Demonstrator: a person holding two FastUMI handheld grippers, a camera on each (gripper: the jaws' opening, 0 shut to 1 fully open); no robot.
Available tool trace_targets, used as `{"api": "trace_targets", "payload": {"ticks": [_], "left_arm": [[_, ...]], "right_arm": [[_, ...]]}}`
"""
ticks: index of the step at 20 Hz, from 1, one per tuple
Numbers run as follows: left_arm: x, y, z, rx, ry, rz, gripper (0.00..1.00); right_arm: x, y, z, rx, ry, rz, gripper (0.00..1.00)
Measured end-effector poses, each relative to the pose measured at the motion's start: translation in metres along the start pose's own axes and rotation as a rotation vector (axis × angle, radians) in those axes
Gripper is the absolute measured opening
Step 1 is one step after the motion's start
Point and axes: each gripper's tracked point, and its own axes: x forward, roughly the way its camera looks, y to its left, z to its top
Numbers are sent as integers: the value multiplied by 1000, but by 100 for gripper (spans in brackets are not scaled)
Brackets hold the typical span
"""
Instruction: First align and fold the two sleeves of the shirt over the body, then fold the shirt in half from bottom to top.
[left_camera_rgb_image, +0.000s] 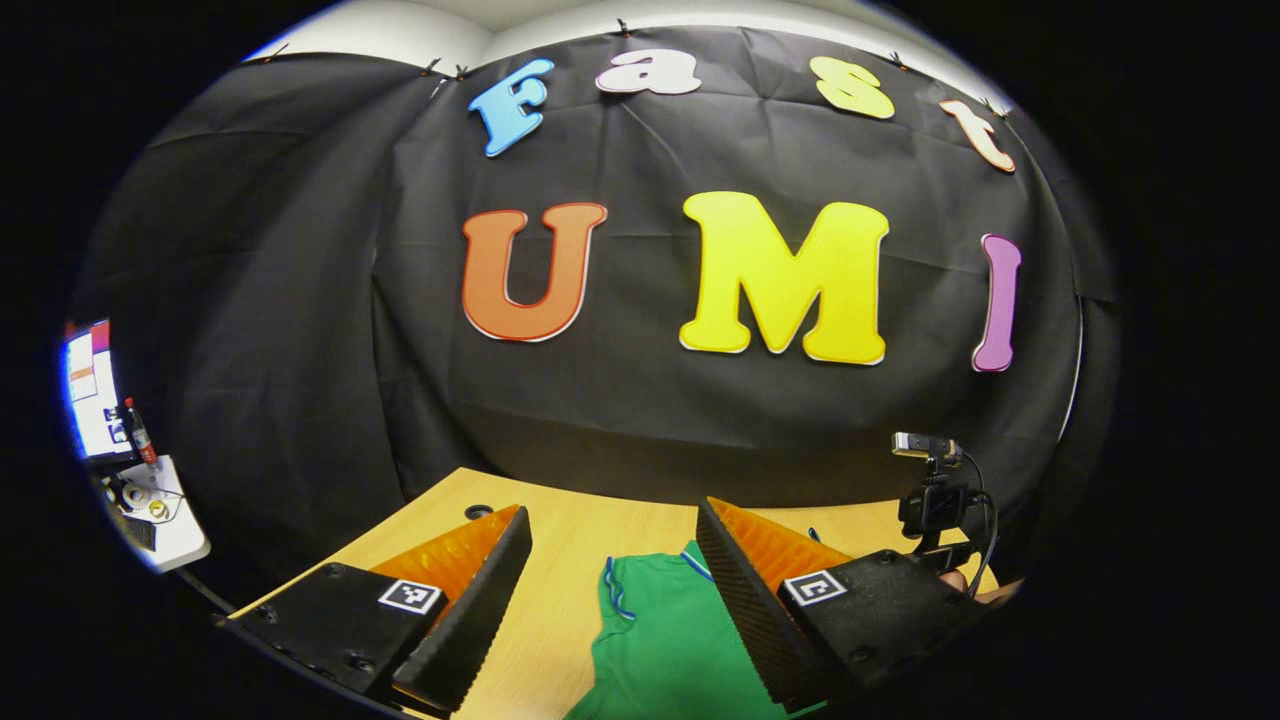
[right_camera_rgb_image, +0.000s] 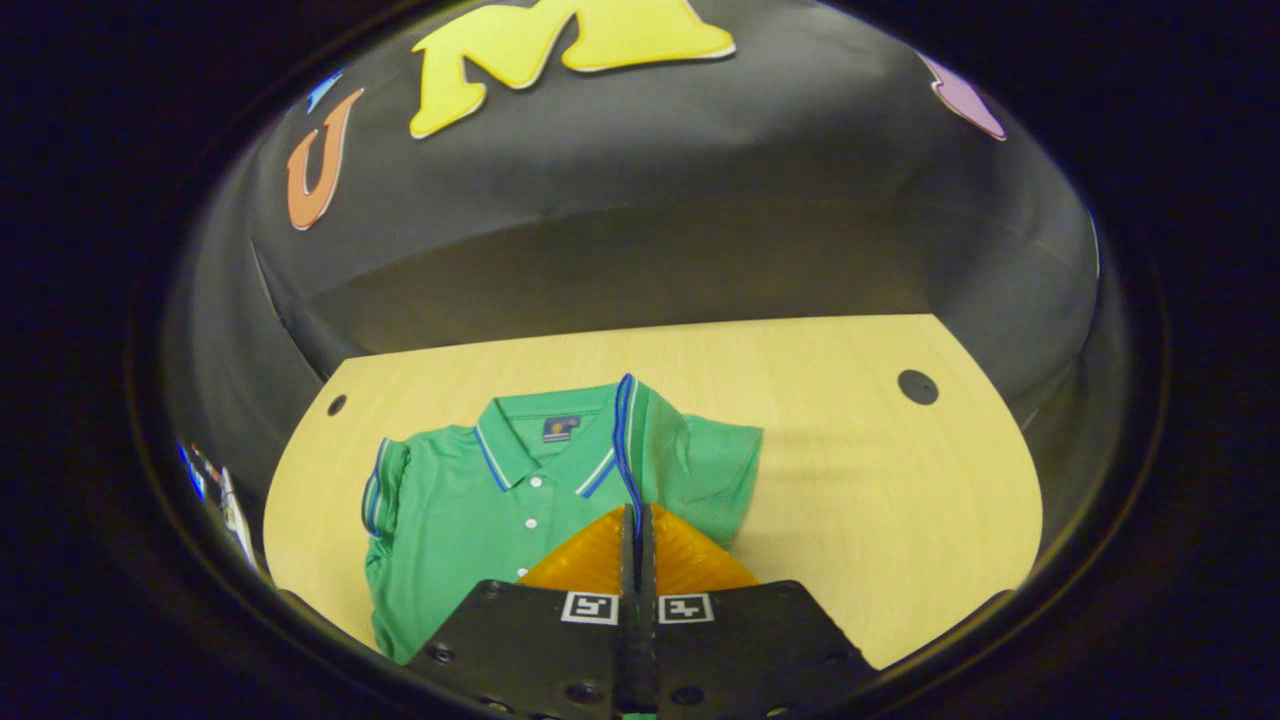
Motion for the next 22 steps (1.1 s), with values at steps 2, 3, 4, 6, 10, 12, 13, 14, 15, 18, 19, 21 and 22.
{"api": "trace_targets", "payload": {"ticks": [2,3,4,6,10,12,13,14,15,18,19,21,22], "left_arm": [[-4,16,-1,-1,2,23,100],[-6,23,-1,3,3,33,100],[-7,29,-1,6,2,39,100],[-8,36,-2,7,6,39,100],[-3,39,-2,1,3,6,100],[3,32,-5,9,8,-37,100],[8,27,-8,10,14,-62,100],[13,23,-12,9,19,-85,100],[21,18,-16,7,27,-110,100],[47,3,-38,9,70,-175,100],[57,0,-49,9,92,-193,100],[77,-10,-74,-4,147,-236,100],[87,-10,-86,-7,163,-245,100]], "right_arm": [[7,17,-5,-21,10,3,0],[10,23,-9,-31,19,2,0],[12,30,-11,-30,24,6,0],[11,44,-13,-14,31,37,11],[-8,46,-6,-17,-13,21,78],[-38,39,2,-18,-55,-3,97],[-57,33,8,-20,-89,-19,96],[-78,28,16,-24,-127,-31,92],[-98,27,20,-35,-164,-35,96],[-164,22,30,-98,-275,-63,96],[-186,21,30,-111,-306,-73,96],[-225,18,23,-126,-347,-93,92],[-240,18,19,-124,-360,-98,96]]}}
